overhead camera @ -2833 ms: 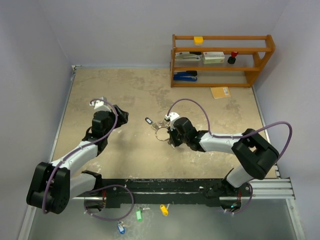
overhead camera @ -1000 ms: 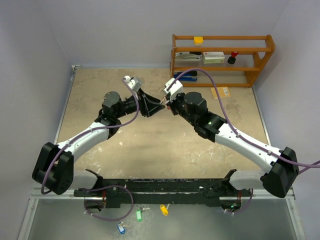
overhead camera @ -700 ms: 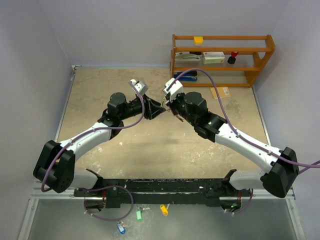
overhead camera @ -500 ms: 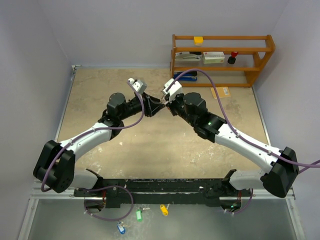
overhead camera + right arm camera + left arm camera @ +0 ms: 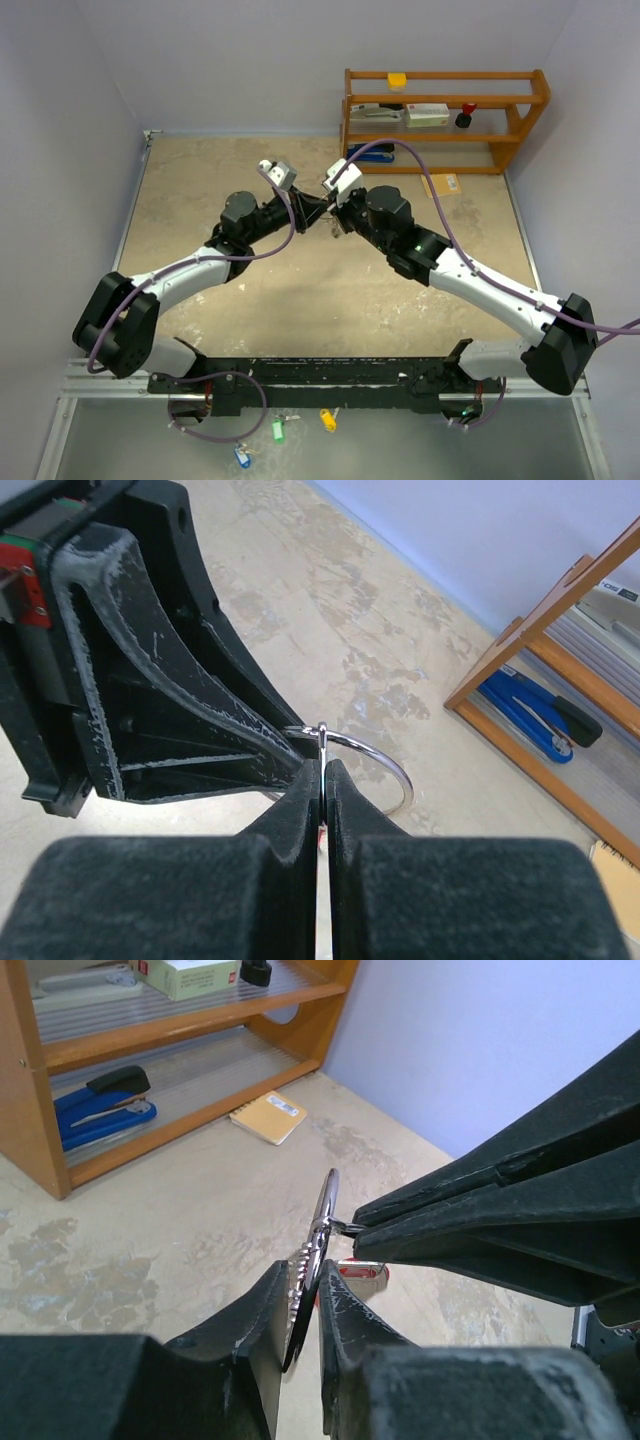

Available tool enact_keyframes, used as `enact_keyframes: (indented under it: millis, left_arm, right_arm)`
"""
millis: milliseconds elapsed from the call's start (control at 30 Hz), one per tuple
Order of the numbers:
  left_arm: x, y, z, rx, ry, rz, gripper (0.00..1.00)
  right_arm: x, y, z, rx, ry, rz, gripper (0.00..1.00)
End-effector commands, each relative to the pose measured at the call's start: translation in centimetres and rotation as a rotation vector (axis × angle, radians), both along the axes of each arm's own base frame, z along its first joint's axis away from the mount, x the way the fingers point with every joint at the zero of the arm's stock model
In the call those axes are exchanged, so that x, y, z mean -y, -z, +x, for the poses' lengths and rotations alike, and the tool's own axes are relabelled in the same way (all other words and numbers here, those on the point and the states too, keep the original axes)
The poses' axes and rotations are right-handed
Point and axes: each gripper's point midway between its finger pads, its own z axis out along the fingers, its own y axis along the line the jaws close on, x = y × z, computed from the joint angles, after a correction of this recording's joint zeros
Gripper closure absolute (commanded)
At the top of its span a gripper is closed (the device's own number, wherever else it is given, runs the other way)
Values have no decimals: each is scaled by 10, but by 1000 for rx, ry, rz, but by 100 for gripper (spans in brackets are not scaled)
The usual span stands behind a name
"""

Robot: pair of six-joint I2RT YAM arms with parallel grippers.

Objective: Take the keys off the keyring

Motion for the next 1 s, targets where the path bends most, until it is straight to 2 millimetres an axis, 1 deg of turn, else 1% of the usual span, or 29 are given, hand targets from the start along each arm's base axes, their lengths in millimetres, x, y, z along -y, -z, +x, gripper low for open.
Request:
enact_keyframes:
  millis: [0, 67, 133, 233, 333, 433, 500, 533, 600, 700, 767, 833, 867, 900, 967]
  left_arm:
    - [4, -3, 3, 34, -7, -17, 84]
    - [6, -3, 2, 36, -7, -19, 83]
    - [4, -5, 2, 50, -17, -29, 85]
    - [-5, -8, 9, 57, -98, -42, 100]
    - [-27, -5, 26, 49, -257, 29, 100]
    - [-56, -9, 35, 79, -432, 105, 100]
    - [-78, -19, 39, 122, -540, 133, 100]
    - [-87, -29, 38, 147, -580, 130, 100]
    - [-101, -44, 37, 190, -642, 132, 100]
    - [-117, -67, 36, 244, -717, 131, 100]
    - [-120, -81, 37, 279, -733, 137, 100]
    - [-119, -90, 38, 304, -741, 140, 100]
    - [-119, -95, 38, 318, -742, 133, 100]
    - [-118, -100, 38, 332, -744, 128, 100]
    - [-117, -110, 38, 357, -743, 120, 100]
  right_arm:
    - [-3, -61, -3, 106, -10, 127, 100]
    - [-5, -61, -4, 105, -16, 127, 100]
    - [-5, -62, -4, 105, -17, 128, 100]
    - [-4, -60, -4, 104, -13, 122, 100]
    - [-2, -58, -4, 104, -2, 114, 100]
    - [0, -58, -4, 111, 2, 117, 100]
    - [0, -59, -4, 117, 1, 122, 100]
    - [-1, -60, -4, 119, 0, 125, 100]
    - [-2, -61, -3, 124, -3, 130, 100]
    - [-6, -63, -3, 130, -18, 142, 100]
    - [-10, -66, -4, 134, -37, 154, 100]
    - [-16, -68, -6, 133, -66, 163, 100]
    - [-19, -69, -6, 132, -80, 168, 97]
    - [-21, -69, -6, 132, -86, 167, 91]
    - [-21, -68, -5, 132, -83, 168, 84]
